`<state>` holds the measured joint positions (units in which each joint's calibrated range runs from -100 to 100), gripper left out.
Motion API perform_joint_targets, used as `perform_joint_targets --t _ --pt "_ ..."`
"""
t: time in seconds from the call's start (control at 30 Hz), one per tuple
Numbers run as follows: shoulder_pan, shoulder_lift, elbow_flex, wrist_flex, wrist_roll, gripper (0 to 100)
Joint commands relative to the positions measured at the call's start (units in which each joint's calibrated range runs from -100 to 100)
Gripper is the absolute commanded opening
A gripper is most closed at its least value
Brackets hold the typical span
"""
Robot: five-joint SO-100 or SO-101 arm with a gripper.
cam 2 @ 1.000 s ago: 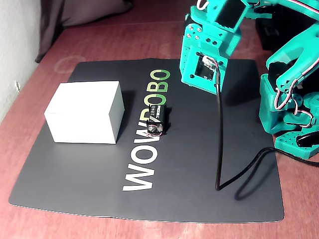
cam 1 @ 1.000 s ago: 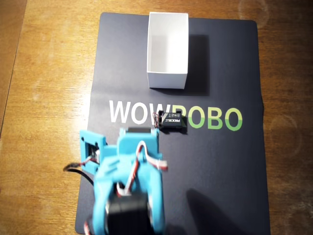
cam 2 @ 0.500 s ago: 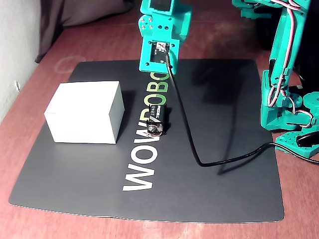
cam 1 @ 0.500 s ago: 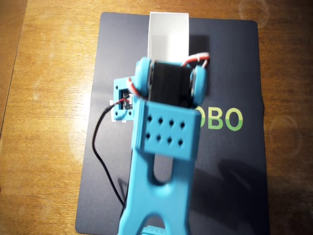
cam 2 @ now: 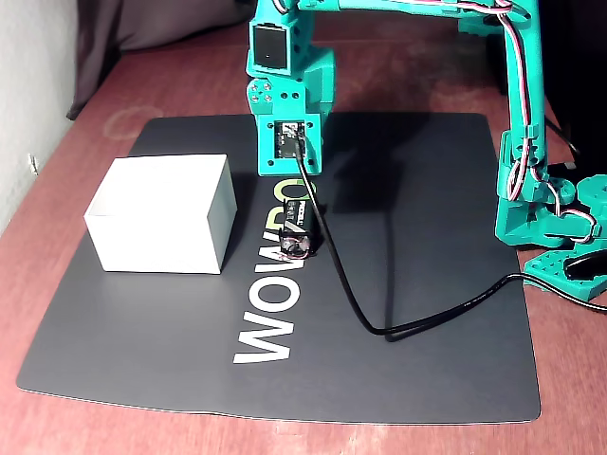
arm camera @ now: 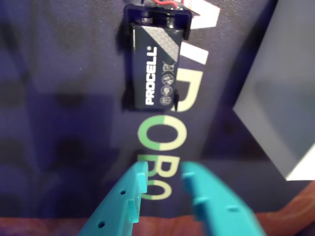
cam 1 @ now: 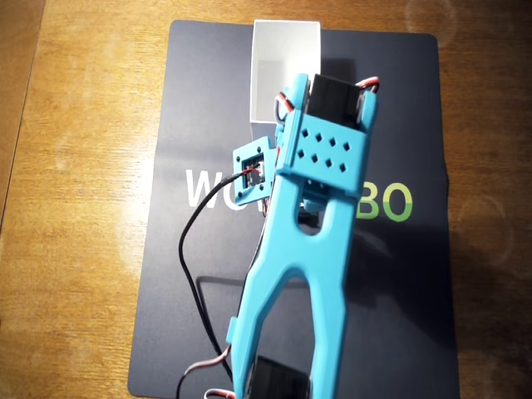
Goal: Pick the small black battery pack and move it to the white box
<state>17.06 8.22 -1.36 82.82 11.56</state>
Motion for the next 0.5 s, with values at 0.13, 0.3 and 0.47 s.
perform_joint_targets --t 0.13,0.3,0.47 --pt "-1.3 0.7 1.8 -0.3 -0.3 19" --pt "-2.5 0.0 6.5 -0.3 -1.1 16" --pt "-4.6 0.5 6.5 -0.5 -3.3 16"
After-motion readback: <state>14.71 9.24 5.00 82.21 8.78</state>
